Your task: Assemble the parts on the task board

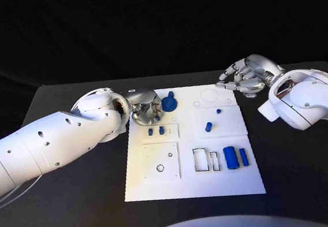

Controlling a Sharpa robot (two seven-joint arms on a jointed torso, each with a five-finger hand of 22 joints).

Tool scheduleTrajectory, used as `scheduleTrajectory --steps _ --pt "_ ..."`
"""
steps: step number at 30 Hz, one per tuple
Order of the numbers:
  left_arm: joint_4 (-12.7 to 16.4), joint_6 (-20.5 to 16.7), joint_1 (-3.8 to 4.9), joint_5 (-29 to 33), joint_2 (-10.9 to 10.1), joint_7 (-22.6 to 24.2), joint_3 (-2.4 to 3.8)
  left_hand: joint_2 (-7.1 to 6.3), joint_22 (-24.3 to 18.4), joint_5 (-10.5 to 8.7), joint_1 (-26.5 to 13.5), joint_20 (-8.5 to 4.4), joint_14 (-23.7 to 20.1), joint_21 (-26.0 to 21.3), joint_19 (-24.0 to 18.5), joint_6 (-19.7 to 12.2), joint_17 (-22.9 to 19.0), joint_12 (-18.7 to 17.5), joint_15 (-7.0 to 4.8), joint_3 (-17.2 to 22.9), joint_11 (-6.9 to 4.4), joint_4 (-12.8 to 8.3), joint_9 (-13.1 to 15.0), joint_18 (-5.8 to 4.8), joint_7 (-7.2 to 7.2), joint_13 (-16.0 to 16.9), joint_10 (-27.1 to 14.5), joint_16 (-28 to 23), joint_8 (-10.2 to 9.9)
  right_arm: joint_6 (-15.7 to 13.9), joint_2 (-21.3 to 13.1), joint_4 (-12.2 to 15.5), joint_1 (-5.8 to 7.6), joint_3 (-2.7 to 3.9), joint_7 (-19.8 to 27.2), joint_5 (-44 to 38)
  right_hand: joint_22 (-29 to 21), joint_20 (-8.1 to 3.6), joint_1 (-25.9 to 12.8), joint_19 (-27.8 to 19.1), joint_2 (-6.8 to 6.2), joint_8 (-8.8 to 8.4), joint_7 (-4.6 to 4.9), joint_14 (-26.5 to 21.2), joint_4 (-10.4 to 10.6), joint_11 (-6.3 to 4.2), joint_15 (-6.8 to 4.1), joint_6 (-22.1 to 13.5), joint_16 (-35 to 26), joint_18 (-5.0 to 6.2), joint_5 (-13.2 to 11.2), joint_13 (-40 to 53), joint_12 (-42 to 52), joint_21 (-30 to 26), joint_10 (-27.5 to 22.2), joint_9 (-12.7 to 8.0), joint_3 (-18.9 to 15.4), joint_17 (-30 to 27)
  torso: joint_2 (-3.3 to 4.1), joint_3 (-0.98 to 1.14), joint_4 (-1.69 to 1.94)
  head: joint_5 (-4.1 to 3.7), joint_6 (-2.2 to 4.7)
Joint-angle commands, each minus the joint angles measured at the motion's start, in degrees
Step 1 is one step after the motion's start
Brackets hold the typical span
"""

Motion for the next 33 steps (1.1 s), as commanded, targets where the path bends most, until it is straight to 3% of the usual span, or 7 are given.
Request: scheduleTrajectory --steps 1,20,28,33 --pt "-0.1 1.4 -0.08 -0.5 0.2 0.4 -0.14 0.08 0.0 -0.23 -0.5 0.06 0.2 0.2 -0.1 0.3 0.0 -0.4 -0.17 0.1 -0.16 -0.3 -0.1 0.35 -0.09 0.0 0.4 0.2 -0.3 0.4 0.0 0.0 -0.03 0.01 0.2 -0.3 -0.1 -0.02 -0.4 -0.5 0.25 0.22 -0.08 2.7 0.0 0.03 -0.36 -0.5 -0.3 0.36 0.2 -0.1 -0.2 -0.2 -0.1 0.0 0.2 0.9 -0.01 -0.02 0.00 0.01 -0.05" --pt "-0.3 2.5 -0.07 -0.7 0.2 0.8 -0.44 -0.14 -0.7 -0.33 -0.9 0.09 -0.1 -0.2 -0.8 1.1 -0.8 -1.1 -0.15 -0.1 -0.15 -0.4 0.2 0.48 -0.21 -0.1 0.6 0.0 -0.4 0.5 0.1 -0.1 -0.03 0.01 0.2 -0.3 -0.1 -0.02 -0.4 -0.5 0.25 0.22 -0.08 2.7 0.0 0.03 -0.36 -0.5 -0.3 0.36 0.2 -0.1 -0.2 -0.2 -0.1 0.0 0.2 0.9 -0.02 -0.03 0.03 0.00 -0.24" --pt "-0.3 2.0 -0.07 -0.5 0.2 1.0 -0.45 -0.98 -1.7 -0.27 -1.7 0.40 -0.7 -1.0 -1.8 -2.0 -1.7 -3.0 0.27 -0.2 0.32 -0.3 -0.5 0.62 0.29 -0.2 0.1 0.0 -3.7 0.5 0.1 -0.1 -0.03 0.01 0.2 -0.3 -0.2 -0.07 -0.6 -0.5 0.17 0.39 -0.11 2.7 -0.1 0.00 -0.40 -0.6 -0.4 0.38 0.3 -0.6 -0.5 -0.5 -0.1 -0.1 0.4 0.8 -0.04 -0.04 0.02 0.03 -0.22" --pt "-0.3 1.8 -0.07 -0.3 0.2 1.0 -0.45 -1.31 -1.9 -0.27 -2.2 0.50 -0.9 -1.2 -1.9 -2.8 -2.0 -3.4 0.39 -0.3 0.44 -0.1 -0.7 0.66 0.31 -0.2 -0.1 0.0 -4.8 0.5 0.1 -0.1 -0.03 0.01 0.2 -0.3 -0.2 -0.07 -0.6 -0.5 0.17 0.39 -0.11 2.7 -0.1 0.00 -0.40 -0.6 -0.4 0.38 0.3 -0.6 -0.5 -0.5 -0.1 -0.1 0.4 0.8 -0.03 -0.01 0.03 0.00 -0.22"
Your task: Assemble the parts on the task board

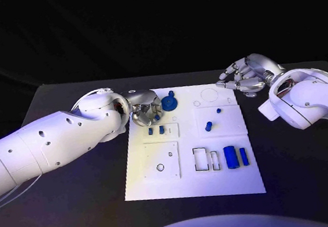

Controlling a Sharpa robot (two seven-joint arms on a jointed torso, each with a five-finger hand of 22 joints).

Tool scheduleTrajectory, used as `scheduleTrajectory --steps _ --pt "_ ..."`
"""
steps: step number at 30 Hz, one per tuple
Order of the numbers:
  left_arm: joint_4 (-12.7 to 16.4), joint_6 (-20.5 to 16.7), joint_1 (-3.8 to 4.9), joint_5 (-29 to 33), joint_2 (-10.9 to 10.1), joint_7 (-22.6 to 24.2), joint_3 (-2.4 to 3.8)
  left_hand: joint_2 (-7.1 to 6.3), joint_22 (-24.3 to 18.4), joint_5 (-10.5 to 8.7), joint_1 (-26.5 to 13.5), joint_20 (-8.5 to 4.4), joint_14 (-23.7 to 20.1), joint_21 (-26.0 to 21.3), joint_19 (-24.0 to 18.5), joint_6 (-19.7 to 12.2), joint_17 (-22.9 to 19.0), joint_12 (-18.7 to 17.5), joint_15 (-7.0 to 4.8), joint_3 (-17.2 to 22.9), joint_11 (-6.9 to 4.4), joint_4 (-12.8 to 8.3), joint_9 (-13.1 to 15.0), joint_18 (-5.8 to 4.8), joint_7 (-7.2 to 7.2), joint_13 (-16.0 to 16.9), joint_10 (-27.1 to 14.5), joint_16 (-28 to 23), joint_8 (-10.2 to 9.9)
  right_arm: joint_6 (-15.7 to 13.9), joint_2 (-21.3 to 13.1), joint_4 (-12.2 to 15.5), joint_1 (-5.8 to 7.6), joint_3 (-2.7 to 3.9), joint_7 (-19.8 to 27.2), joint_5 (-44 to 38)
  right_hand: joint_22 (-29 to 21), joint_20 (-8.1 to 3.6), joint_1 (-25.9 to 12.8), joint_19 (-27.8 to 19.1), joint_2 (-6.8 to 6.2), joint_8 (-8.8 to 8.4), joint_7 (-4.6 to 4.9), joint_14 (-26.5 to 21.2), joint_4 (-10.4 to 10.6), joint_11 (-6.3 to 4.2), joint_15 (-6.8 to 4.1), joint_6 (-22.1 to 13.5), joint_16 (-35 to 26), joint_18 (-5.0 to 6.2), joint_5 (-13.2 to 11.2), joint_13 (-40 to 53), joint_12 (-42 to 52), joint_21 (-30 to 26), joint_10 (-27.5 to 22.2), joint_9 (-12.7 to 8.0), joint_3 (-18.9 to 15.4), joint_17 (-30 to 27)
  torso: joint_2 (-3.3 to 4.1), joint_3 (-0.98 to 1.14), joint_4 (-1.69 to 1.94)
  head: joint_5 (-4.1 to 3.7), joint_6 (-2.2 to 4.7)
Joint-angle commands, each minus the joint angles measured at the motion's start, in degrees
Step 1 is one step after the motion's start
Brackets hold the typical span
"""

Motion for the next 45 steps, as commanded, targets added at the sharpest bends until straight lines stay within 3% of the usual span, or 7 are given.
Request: scheduleTrajectory --steps 1,18,23,27,38,42,45 --pt "0.1 1.0 -0.07 0.1 0.1 0.8 -0.04 -0.07 -0.1 -0.28 -0.5 0.21 -0.5 -0.3 -0.4 -0.4 -0.1 -0.4 -0.03 -0.3 0.45 0.2 -0.1 0.65 0.08 0.0 -0.1 0.0 -0.3 0.4 0.1 0.0 -0.03 0.01 0.2 -0.3 0.0 -0.07 -0.6 -0.5 0.17 0.39 0.10 2.7 -0.1 0.00 -0.40 -0.4 -0.1 0.38 0.3 0.0 -0.1 -0.2 -0.1 -0.1 0.4 0.8 0.01 0.03 -0.01 -0.04 -0.01" --pt "-0.1 1.6 -0.07 0.3 0.0 -0.2 -0.04 -0.59 -1.0 -0.26 -1.1 0.40 -1.6 -1.1 -1.1 -1.7 -1.9 -1.2 0.40 -0.7 0.93 0.6 -0.4 0.80 -0.01 0.1 -1.1 -0.3 -1.9 0.3 0.0 0.0 -0.03 0.01 0.2 -0.3 -0.1 -0.08 -0.6 -0.5 0.12 0.43 0.10 2.7 -0.1 0.00 -0.40 -0.4 -0.2 0.39 0.3 -0.2 -0.3 -0.3 -0.1 -0.1 0.5 0.7 0.00 0.01 -0.03 -0.05 -0.04" --pt "-0.3 1.3 -0.07 -0.2 -0.1 -0.6 -0.03 -0.94 -1.5 -0.21 -1.3 1.07 -4.1 -1.9 -1.5 -5.0 -5.2 -1.8 1.27 -1.8 1.88 1.0 -1.4 0.78 -1.18 0.5 -3.7 -0.9 -4.9 0.3 0.0 0.0 -0.03 0.01 0.3 -0.3 -0.6 -0.08 -0.6 -0.9 0.06 0.43 0.11 2.5 -0.1 0.00 -0.40 -0.5 -0.6 0.56 0.3 -0.7 -0.7 -1.1 -0.4 -0.1 0.5 -0.1 0.02 -0.01 -0.01 -0.07 -0.02" --pt "-0.5 0.8 -0.07 -0.5 -0.2 -0.7 -0.02 -0.75 -1.9 -0.14 -0.8 2.06 -8.6 -2.6 -1.9 -6.6 -12.9 -2.5 2.37 -3.4 3.20 1.5 -1.9 0.78 -1.91 0.4 -8.3 -2.5 -6.6 0.3 -0.1 -0.1 -0.03 0.01 0.3 -0.3 -1.0 -0.08 -0.6 -1.1 -0.03 0.45 0.13 2.3 -0.1 0.02 -0.39 -0.6 -0.9 0.65 0.4 -1.4 -1.5 -1.7 -1.0 -0.1 0.5 -0.5 0.01 -0.02 -0.01 -0.06 0.00" --pt "-0.8 -0.1 -0.07 -0.6 -1.0 -0.9 0.04 -0.33 -2.2 -0.11 -0.1 2.57 -10.0 -2.9 -2.0 -6.6 -15.8 -2.5 2.87 -4.6 3.77 1.7 -2.1 0.82 -1.74 0.3 -10.9 -2.9 -7.1 0.8 -0.1 -0.3 -0.03 0.01 0.3 -0.4 -1.6 -0.08 -0.4 -1.5 -0.22 0.78 0.10 2.3 -0.1 0.00 -0.41 -0.7 -1.2 0.80 0.4 -6.4 -6.3 -2.9 -4.2 -0.1 0.9 -0.7 -0.02 -0.03 -0.03 -0.07 0.01" --pt "-0.7 -0.3 -0.02 0.4 -2.3 -0.4 0.53 -0.16 -2.2 -0.05 0.3 2.67 -10.0 -3.0 -2.0 -5.4 -16.2 -2.0 2.91 -4.9 3.79 1.8 -1.9 0.85 -1.35 0.3 -11.0 -2.8 -6.7 1.8 -0.3 -0.6 -0.04 0.01 0.7 -0.7 -2.3 -0.15 0.2 -1.8 -0.68 1.27 0.07 2.2 -0.1 -0.05 -0.44 -0.8 -1.7 0.97 0.4 -14.0 -13.8 -4.3 -8.3 -0.2 1.6 -1.0 -0.03 -0.01 0.00 -0.25 0.13" --pt "-0.6 0.4 0.16 2.3 -3.6 0.2 1.09 -0.07 -2.6 0.00 1.5 2.95 -14.3 -3.7 -2.8 -4.4 -22.8 -2.3 3.27 -5.7 4.29 1.7 -1.9 0.81 -0.98 -0.2 -13.6 -5.0 -6.7 4.3 -0.3 -1.3 -0.04 0.01 1.5 -2.0 -1.3 0.07 1.1 -0.8 -1.46 1.06 0.72 2.3 -0.1 0.68 0.00 -2.3 -2.1 0.59 -0.1 -18.8 -20.1 -3.0 -12.5 -0.4 2.5 -1.7 -0.09 -0.07 -0.03 -0.15 0.34"
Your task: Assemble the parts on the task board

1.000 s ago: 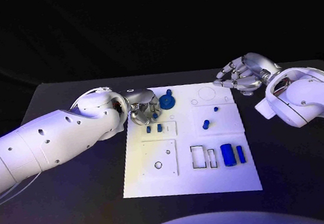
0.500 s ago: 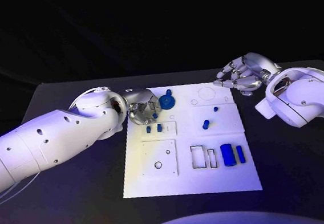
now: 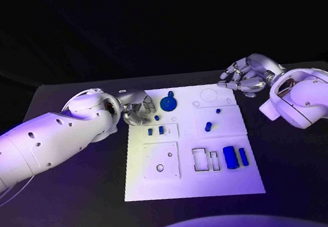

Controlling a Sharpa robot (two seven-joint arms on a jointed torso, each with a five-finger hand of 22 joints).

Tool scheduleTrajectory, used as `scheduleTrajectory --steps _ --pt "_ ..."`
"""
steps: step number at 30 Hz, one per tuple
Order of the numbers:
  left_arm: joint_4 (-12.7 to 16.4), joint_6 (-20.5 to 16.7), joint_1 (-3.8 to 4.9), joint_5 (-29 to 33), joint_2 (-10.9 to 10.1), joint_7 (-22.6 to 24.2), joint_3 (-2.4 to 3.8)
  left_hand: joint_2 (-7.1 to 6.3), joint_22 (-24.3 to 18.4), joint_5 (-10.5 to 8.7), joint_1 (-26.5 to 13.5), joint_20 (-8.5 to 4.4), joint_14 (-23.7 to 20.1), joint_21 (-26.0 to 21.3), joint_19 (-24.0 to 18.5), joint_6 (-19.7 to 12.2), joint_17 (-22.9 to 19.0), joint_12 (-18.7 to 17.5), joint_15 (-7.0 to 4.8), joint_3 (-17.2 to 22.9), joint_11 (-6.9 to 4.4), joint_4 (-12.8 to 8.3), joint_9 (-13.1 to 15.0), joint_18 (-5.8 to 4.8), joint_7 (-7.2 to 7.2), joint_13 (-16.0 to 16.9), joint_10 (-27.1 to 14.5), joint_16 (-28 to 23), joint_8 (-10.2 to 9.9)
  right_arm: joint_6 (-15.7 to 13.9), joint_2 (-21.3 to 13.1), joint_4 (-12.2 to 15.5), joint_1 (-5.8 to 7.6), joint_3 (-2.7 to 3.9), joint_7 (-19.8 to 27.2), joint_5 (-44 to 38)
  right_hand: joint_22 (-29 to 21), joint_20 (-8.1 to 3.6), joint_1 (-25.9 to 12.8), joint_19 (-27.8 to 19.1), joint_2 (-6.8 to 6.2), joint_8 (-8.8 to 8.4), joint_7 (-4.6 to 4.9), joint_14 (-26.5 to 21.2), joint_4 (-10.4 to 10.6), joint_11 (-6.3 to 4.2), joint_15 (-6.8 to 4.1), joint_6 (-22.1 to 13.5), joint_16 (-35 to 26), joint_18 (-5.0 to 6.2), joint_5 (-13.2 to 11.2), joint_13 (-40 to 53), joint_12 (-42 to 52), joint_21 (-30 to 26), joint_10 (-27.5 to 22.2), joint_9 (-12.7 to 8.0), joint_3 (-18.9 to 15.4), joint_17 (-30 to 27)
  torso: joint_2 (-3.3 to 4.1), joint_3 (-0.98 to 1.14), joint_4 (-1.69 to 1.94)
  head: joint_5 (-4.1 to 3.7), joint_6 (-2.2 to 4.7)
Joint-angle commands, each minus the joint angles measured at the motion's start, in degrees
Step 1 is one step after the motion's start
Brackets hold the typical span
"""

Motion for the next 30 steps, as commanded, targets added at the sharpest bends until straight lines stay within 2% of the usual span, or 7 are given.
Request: scheduleTrajectory --steps 1,3,7,9,13,19,30 --pt "0.0 0.8 0.31 3.2 -1.2 0.7 0.65 0.03 -0.3 -0.01 0.9 0.27 -1.7 -0.6 -0.7 0.5 -2.6 -0.3 0.28 -1.0 0.35 0.1 -0.1 0.81 -0.24 -0.5 -1.8 -1.0 0.1 4.7 -0.1 -0.9 -0.02 0.00 1.6 -2.6 0.7 0.69 0.4 0.7 -1.03 0.05 0.92 2.0 0.0 0.98 0.72 -1.2 -0.7 0.48 -1.5 -5.5 -6.9 0.7 -4.6 -0.2 0.4 -1.0 -0.11 -0.06 -0.01 0.02 0.39" --pt "-0.1 1.0 0.61 6.4 -2.1 1.1 1.24 0.05 -0.3 0.01 1.0 0.31 -1.8 -0.7 -0.7 0.5 -2.7 -0.3 0.31 -1.2 0.39 0.1 -0.1 0.81 -0.21 -0.6 -1.9 -1.1 0.1 6.7 -0.1 -1.5 -0.03 0.00 2.2 -4.6 0.9 1.43 2.4 0.6 -1.96 0.36 1.71 2.0 -0.1 1.72 1.42 -1.7 -0.8 0.52 -4.0 -12.0 -12.6 0.5 -5.4 -0.3 0.5 -1.3 -0.19 -0.14 -0.01 -0.11 0.46" --pt "-0.4 -0.1 0.97 13.6 -3.7 2.2 2.23 0.33 -0.4 0.08 1.3 0.37 -1.8 -0.7 -0.7 0.6 -2.9 -0.3 0.34 -1.3 0.43 0.2 -0.1 0.83 0.02 -0.7 -2.1 -1.1 0.0 10.0 -0.1 -2.4 -0.09 -0.01 2.9 -9.4 1.5 1.73 6.7 0.8 -2.97 0.51 1.61 2.0 -1.1 2.11 1.73 -1.1 -0.6 0.53 -4.3 -18.0 -17.7 0.9 -6.5 -0.6 1.5 -1.2 -0.16 -0.01 -0.04 -0.53 0.56" --pt "-0.7 -1.2 1.16 18.2 -4.5 3.0 2.56 0.80 -0.5 0.11 2.2 0.29 -2.8 -0.9 -0.9 1.1 -4.1 0.2 0.19 -0.7 0.35 0.0 -0.2 0.88 1.03 -0.9 -1.7 -2.4 -0.1 11.5 0.0 -2.6 -0.21 -0.01 3.2 -12.7 1.9 1.66 8.9 1.0 -3.46 0.21 1.39 2.0 -1.4 2.00 1.63 -0.5 -0.5 0.46 -4.0 -20.8 -19.7 1.3 -5.9 -1.0 2.8 -1.2 -0.14 0.01 0.01 -0.71 0.59" --pt "-1.0 -4.4 1.46 33.6 -6.5 6.7 2.96 0.93 -1.1 0.13 2.7 -0.38 -5.0 -1.8 -2.1 3.2 -8.1 1.8 -0.36 2.5 0.08 -0.1 -0.3 0.81 4.52 -1.5 0.8 -8.7 0.4 14.9 0.1 -2.6 -0.80 -0.02 3.2 -23.1 3.1 1.34 11.6 1.6 -5.11 -1.00 0.69 1.9 -1.0 1.75 1.37 1.4 -0.6 0.23 -4.1 -26.4 -23.5 2.7 -4.0 -2.0 6.3 -1.4 -0.09 0.02 -0.03 -1.74 0.98" --pt "1.2 -8.5 1.55 57.3 -9.1 14.9 3.08 1.59 -2.5 0.05 2.2 -0.23 -7.7 -4.9 -6.0 4.4 -12.4 4.9 -0.20 3.7 -0.16 -1.0 0.0 0.82 4.24 -1.7 2.4 -17.0 2.0 17.7 0.5 -2.0 -1.90 -0.02 0.9 -37.6 2.2 0.70 10.8 0.4 -7.04 -3.17 -0.09 1.5 -0.3 1.16 1.09 2.3 -2.0 0.67 -4.4 -31.4 -27.0 0.2 -2.7 -3.1 8.5 -3.6 0.02 -0.07 0.03 -2.54 1.96" --pt "4.4 -10.4 1.49 64.6 -10.7 19.3 2.99 1.84 -3.1 0.06 1.6 -0.16 -8.6 -5.9 -6.9 4.2 -12.9 6.1 -0.09 3.3 -0.21 -1.4 0.0 0.77 4.21 -1.5 2.5 -18.4 2.3 17.0 1.8 -1.3 -2.95 -0.04 -3.0 -47.7 3.9 -0.13 10.5 2.0 -7.75 -4.28 -0.75 2.2 -0.3 0.38 0.27 5.3 -1.1 0.16 -4.1 -35.5 -29.3 2.5 1.8 -3.5 11.8 -2.3 -0.02 -0.01 -0.03 -3.09 2.03"
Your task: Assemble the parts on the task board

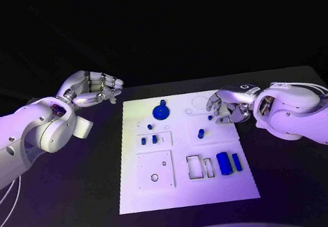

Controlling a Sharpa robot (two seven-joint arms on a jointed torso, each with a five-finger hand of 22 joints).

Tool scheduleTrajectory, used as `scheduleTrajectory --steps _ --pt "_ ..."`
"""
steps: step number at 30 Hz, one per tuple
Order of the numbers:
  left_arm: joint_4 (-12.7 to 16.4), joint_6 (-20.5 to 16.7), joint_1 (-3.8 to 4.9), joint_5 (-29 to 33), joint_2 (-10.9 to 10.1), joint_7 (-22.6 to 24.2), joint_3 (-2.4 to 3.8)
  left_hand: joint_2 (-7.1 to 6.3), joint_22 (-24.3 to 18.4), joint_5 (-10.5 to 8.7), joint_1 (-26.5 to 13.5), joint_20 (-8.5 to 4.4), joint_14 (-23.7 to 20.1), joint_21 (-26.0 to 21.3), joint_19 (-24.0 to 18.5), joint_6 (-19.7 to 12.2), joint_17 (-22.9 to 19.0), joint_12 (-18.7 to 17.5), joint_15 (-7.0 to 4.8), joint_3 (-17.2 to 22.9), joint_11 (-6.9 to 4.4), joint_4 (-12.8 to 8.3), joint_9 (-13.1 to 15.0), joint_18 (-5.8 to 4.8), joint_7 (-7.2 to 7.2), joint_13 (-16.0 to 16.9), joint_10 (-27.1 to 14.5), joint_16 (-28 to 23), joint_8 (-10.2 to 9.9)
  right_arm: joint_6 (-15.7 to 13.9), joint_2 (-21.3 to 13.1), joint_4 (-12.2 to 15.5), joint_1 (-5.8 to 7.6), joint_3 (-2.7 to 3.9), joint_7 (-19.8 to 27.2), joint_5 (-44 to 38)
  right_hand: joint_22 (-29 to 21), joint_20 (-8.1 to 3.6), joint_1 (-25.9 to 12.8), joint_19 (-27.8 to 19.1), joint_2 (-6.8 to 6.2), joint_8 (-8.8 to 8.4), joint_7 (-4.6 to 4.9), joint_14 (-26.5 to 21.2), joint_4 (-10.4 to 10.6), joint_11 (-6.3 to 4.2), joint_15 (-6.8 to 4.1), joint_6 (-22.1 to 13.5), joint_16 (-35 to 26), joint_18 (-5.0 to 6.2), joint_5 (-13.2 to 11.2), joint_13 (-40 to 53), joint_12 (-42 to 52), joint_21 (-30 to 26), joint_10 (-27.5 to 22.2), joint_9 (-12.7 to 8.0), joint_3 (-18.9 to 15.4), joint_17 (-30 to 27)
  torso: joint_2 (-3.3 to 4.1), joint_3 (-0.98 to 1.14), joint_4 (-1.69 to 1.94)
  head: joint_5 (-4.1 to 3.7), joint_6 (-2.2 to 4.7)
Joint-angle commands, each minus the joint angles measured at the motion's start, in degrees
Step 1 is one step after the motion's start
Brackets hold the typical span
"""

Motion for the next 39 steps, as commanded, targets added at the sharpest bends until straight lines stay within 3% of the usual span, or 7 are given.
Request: scheduleTrajectory --steps 1,9,14,22,33,39 --pt "0.6 -2.3 0.02 6.2 0.0 4.5 0.00 0.59 -0.1 0.09 -0.2 0.04 -0.4 -0.3 -0.5 0.0 -0.1 0.2 -0.06 -0.1 0.16 -0.4 0.0 0.78 -0.19 0.0 -0.2 -0.4 0.3 1.1 0.5 0.1 -0.28 0.00 -2.8 -7.4 0.3 -0.16 -0.1 0.5 -0.50 -0.51 -0.86 2.2 0.0 -0.01 -0.37 2.5 0.3 0.12 0.3 -0.7 -0.6 0.4 0.7 -0.1 0.8 0.2 0.01 0.03 0.01 -0.12 -0.03" --pt "1.0 -2.3 0.00 5.7 0.0 5.3 -0.07 0.69 -0.3 0.09 -0.4 0.13 -0.5 -0.5 -0.6 -0.1 -0.2 0.2 0.07 -0.3 0.28 -0.4 0.0 0.74 -0.12 -0.1 -0.8 -0.6 0.4 0.4 1.7 -0.5 -0.79 0.00 -2.6 -7.0 0.7 0.18 -0.7 0.8 -0.28 -1.02 -0.22 2.2 0.0 0.64 0.19 4.0 0.5 -0.03 -0.4 -2.5 -2.2 0.7 2.2 -0.3 4.2 0.4 0.06 0.05 0.04 -0.16 -0.22" --pt "1.2 -2.1 0.00 5.3 0.0 5.3 -0.10 0.69 -0.3 0.09 -0.4 0.13 -0.5 -0.5 -0.6 -0.1 -0.2 0.2 0.07 -0.3 0.28 -0.4 0.0 0.74 -0.12 -0.1 -0.8 -0.6 0.4 0.6 2.3 -0.8 -1.13 0.00 -2.5 -6.7 1.0 0.63 -1.0 0.9 0.41 -1.08 0.06 2.2 -0.3 0.85 0.39 5.5 0.6 -0.01 -2.4 -3.7 -3.1 0.7 3.3 -0.3 8.2 0.4 0.07 0.06 0.04 -0.03 -0.38" --pt "1.3 -1.9 -0.01 5.0 -0.1 5.0 -0.16 0.73 -0.3 0.09 -0.5 0.17 -0.5 -0.6 -0.6 -0.2 -0.2 0.2 0.11 -0.3 0.34 -0.4 0.0 0.75 -0.06 -0.1 -1.0 -0.6 0.4 0.9 3.1 -2.1 -1.54 0.00 -3.2 -7.1 1.4 0.64 -2.0 1.0 0.40 -0.95 -0.13 2.1 -1.1 0.63 0.20 7.2 0.8 -0.01 -3.1 -4.6 -4.0 0.9 4.8 0.0 12.6 0.5 -0.01 0.04 0.02 -0.17 -0.53" --pt "1.4 -1.9 -0.01 4.8 -0.2 4.5 -0.19 0.78 -0.4 0.10 -0.5 0.22 -0.4 -0.7 -0.6 -0.6 -0.2 0.3 0.16 -0.4 0.43 -0.5 0.0 0.76 0.04 -0.2 -1.5 -0.6 0.3 1.7 4.1 -2.6 -2.02 0.00 -4.2 -7.6 1.5 0.70 -3.8 0.9 0.82 -0.24 -0.37 2.0 -1.8 0.49 0.05 8.7 0.7 0.04 -3.8 -4.9 -4.8 0.6 5.3 0.5 15.4 0.2 0.03 0.00 0.04 -0.06 -0.68" --pt "1.6 -1.8 -0.01 4.7 -0.3 4.3 -0.20 0.80 -0.4 0.11 -0.5 0.24 -0.4 -0.7 -0.5 -0.7 -0.2 0.3 0.18 -0.5 0.47 -0.5 -0.1 0.77 0.10 -0.2 -1.6 -0.6 0.3 2.3 4.3 -2.6 -2.21 0.00 -5.3 -8.3 1.7 0.55 -5.4 0.9 2.15 0.63 -0.92 2.0 -2.6 0.13 -0.26 9.5 0.6 0.06 -5.8 -4.9 -5.1 0.5 6.2 1.2 18.1 0.1 0.03 -0.01 0.04 -0.06 -0.86"
